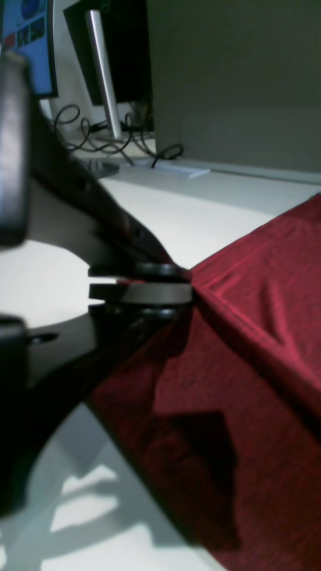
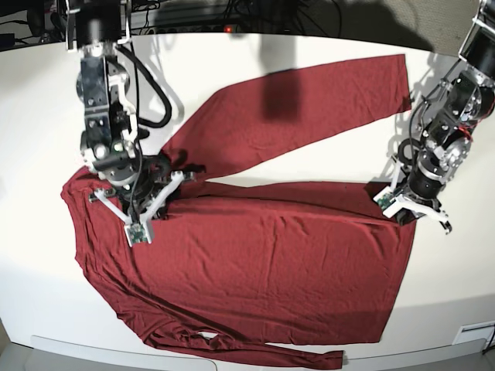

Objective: Fold the T-shirt properly
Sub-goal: 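Drag the shirt with both grippers, swinging the sleeve across the body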

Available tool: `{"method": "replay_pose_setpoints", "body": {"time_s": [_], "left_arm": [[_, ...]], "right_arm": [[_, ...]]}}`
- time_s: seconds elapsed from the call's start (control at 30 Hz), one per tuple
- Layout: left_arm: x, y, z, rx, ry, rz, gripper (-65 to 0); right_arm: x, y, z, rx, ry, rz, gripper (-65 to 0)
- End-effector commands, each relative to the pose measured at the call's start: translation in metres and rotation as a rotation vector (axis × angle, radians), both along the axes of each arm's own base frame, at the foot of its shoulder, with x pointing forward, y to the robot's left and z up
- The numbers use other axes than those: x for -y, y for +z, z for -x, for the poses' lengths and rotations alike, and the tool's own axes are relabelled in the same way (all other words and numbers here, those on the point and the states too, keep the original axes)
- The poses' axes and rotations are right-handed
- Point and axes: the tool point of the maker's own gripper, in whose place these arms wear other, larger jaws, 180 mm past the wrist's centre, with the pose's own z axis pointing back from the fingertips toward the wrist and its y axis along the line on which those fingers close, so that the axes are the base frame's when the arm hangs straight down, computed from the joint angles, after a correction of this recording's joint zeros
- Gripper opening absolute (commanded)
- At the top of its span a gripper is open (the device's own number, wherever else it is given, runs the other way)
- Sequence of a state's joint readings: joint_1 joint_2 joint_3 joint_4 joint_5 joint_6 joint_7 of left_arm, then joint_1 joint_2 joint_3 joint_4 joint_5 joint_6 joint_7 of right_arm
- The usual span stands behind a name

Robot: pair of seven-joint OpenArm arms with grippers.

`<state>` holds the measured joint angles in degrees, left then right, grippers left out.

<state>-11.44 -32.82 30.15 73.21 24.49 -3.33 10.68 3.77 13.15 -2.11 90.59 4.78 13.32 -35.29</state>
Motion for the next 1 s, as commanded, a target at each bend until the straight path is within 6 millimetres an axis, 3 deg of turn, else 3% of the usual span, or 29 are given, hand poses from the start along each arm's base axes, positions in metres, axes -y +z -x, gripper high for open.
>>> {"method": "replay_pose_setpoints", "body": {"time_s": [0.0, 0.23, 0.47, 0.77, 0.97], "left_arm": [[-0.004, 0.019, -0.012, 0.063, -0.005, -0.007, -65.0], [0.005, 0.026, -0.015, 0.091, -0.05, 0.018, -65.0], [0.009, 0.043, -0.037, 0.122, -0.015, 0.097, -65.0], [0.004, 0.01, -0.058, 0.066, 0.035, 0.133, -65.0], [0.013, 0.012, -0.06, 0.089, -0.012, 0.165, -65.0]], "right_arm": [[0.004, 0.02, -0.019, 0.071, -0.009, -0.001, -65.0], [0.011, 0.012, -0.049, 0.037, -0.042, -0.019, -65.0], [0.004, 0.001, -0.063, 0.011, -0.054, -0.051, -65.0], [0.003, 0.005, -0.068, 0.049, -0.053, -0.06, -65.0], [0.002, 0.013, -0.074, 0.095, -0.05, -0.068, -65.0]]}}
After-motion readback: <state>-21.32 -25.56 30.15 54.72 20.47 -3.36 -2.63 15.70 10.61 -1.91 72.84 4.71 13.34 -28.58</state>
